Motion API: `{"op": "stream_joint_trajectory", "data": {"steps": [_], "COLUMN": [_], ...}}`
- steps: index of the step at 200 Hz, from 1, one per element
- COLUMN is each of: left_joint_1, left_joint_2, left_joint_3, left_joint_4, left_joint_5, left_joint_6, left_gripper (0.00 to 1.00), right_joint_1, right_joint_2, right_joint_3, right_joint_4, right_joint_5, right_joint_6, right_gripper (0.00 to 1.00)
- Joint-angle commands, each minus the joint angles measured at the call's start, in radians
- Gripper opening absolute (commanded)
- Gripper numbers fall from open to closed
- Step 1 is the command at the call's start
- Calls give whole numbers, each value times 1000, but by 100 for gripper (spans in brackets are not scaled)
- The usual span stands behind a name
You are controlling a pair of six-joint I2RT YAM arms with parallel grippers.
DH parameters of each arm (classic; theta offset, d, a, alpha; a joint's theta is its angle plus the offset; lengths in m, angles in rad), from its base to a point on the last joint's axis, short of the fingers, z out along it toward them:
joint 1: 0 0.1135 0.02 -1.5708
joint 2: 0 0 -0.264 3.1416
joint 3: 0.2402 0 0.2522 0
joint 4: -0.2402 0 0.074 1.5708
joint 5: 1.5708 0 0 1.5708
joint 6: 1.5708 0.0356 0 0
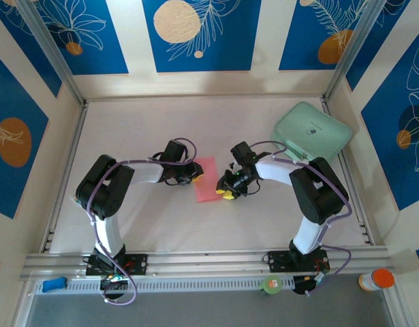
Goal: Fold a paper plane with a square sheet of paper (pick it up from the middle)
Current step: Fold the triangle a second time at the center of the table.
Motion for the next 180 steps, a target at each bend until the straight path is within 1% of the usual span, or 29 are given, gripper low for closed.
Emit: {"op": "stream_joint_trajectory", "data": {"steps": [1,78,117,133,151,180], "left_joint_1": [9,7,8,8,10,24], "left_joint_2": [28,24,21,16,0,-56], "left_joint_3": [-25,-16,-9,-8,10,43], "left_joint_4": [-22,-25,-27,-27,-25,-26], "left_joint_5": [-12,0,7,12,46,76], "left_joint_6": [-4,-2,-2,0,40,129], "left_gripper": [23,24,23,23,24,26], "right_joint_1": [7,-1,-11,-13,-17,-20], "right_joint_2": [10,-26,-24,-20,-20,-39], "right_joint_3": [21,14,9,10,11,7], "right_joint_4": [-2,-14,1,9,9,-5], "right_joint_5": [-47,-32,-44,-47,-43,-24], "right_joint_6": [0,9,23,28,31,21], "right_gripper": [27,15,9,5,0,0]}}
